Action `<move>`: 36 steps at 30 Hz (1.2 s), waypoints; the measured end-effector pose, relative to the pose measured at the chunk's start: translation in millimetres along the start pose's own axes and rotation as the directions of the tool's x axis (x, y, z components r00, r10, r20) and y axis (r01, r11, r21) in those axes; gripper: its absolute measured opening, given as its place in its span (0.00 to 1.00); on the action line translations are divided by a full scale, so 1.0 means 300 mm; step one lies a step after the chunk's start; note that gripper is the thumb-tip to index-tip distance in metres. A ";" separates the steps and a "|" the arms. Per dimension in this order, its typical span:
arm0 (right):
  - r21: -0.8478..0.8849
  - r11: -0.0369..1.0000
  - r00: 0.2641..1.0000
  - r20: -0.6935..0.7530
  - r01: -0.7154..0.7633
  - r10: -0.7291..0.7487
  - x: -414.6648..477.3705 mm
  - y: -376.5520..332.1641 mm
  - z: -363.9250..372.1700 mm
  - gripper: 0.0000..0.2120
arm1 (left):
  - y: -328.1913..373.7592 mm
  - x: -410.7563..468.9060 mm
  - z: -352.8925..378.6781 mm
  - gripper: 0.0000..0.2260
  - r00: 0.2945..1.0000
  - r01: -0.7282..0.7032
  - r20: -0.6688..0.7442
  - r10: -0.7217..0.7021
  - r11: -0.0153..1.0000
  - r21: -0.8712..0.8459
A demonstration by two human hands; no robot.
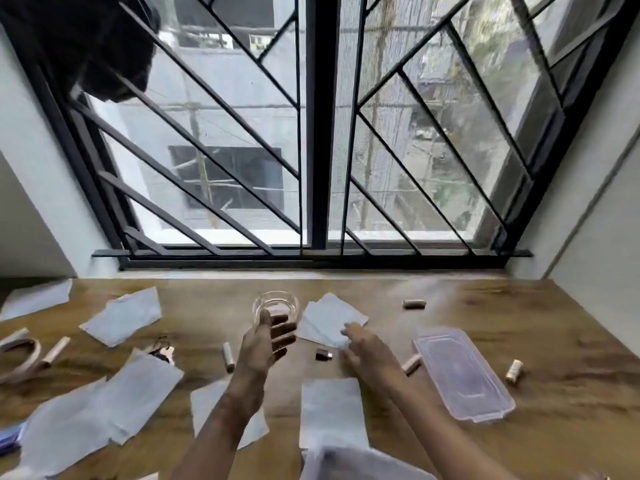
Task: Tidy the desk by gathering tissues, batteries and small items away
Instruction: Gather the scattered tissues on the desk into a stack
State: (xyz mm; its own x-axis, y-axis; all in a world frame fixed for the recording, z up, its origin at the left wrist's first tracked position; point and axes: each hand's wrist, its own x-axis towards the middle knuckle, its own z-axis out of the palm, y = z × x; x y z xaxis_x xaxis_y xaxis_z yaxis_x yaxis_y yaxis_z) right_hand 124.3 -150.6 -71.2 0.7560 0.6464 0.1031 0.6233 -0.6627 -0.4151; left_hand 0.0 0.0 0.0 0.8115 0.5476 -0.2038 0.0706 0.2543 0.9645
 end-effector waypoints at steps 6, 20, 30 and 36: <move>-0.020 0.996 0.995 -0.045 0.083 -0.084 0.072 0.061 0.061 0.11 | -0.049 0.103 0.002 0.21 0.981 0.191 0.023 -0.190 0.956 -0.223; 0.480 0.867 0.947 -0.320 0.131 0.035 -0.059 -0.076 -0.030 0.06 | -0.127 0.047 0.108 0.13 0.863 0.495 0.140 -0.485 0.759 -0.424; 0.190 0.786 0.787 -0.356 0.588 -0.503 -0.207 -0.213 0.018 0.05 | -0.137 -0.021 0.058 0.16 0.826 0.562 0.243 -0.509 0.702 -0.439; 0.421 0.853 0.940 -0.275 0.308 -0.203 -0.235 -0.176 -0.043 0.16 | -0.121 -0.083 0.018 0.13 0.884 0.456 0.200 -0.422 0.686 -0.566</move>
State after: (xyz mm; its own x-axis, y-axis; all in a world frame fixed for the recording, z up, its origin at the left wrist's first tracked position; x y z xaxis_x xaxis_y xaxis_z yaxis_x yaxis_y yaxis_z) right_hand 40.8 -166.1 -45.0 0.6391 0.6377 0.4301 0.6802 -0.2076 -0.7030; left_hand -19.6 -27.3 -29.0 0.8039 0.2171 -0.5538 0.0901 0.8759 0.4740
